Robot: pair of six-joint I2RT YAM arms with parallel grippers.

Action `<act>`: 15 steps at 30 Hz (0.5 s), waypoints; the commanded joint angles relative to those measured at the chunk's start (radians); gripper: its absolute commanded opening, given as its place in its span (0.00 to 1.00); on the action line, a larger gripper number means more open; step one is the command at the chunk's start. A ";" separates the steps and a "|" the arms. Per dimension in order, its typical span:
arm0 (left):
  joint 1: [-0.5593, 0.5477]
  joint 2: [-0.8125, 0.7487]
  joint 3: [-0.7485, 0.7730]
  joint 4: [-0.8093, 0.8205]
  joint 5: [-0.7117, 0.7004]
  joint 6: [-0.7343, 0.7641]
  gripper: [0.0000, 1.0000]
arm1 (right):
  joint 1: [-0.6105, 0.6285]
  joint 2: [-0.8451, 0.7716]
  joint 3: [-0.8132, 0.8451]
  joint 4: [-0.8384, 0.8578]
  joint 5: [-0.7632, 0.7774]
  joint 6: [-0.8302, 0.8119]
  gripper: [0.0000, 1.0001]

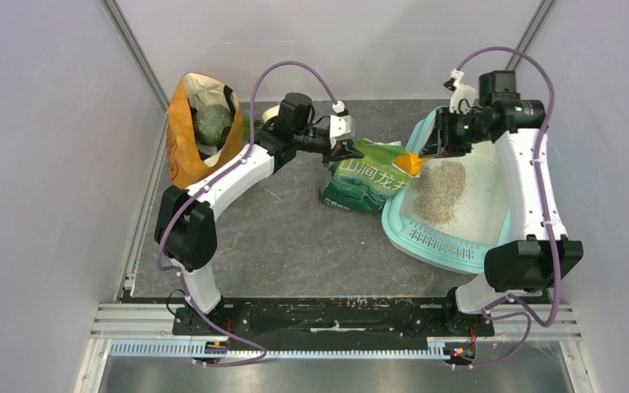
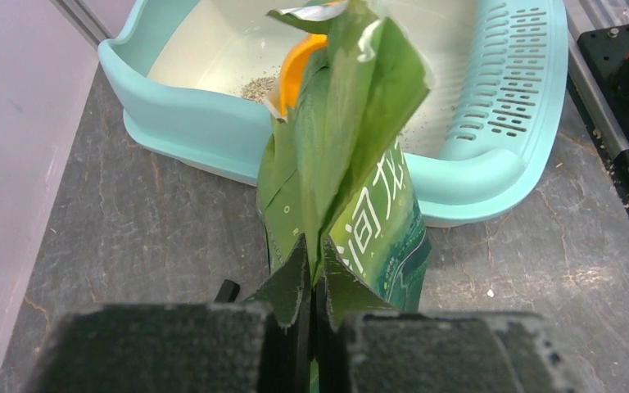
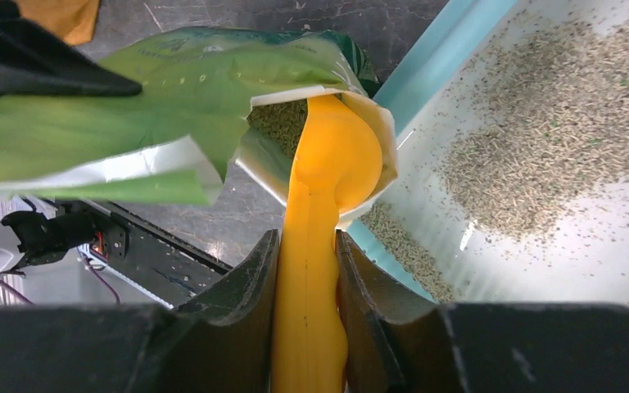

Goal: Fill the litter box with clean litter

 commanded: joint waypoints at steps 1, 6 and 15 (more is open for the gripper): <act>-0.008 -0.119 0.007 0.061 0.052 0.140 0.02 | 0.056 0.067 0.034 0.042 0.121 0.097 0.00; -0.009 -0.136 -0.007 0.051 0.055 0.184 0.02 | 0.056 0.114 0.039 0.020 0.154 0.146 0.00; -0.015 -0.144 -0.025 0.041 0.063 0.250 0.02 | 0.105 0.220 0.009 -0.040 0.114 0.179 0.00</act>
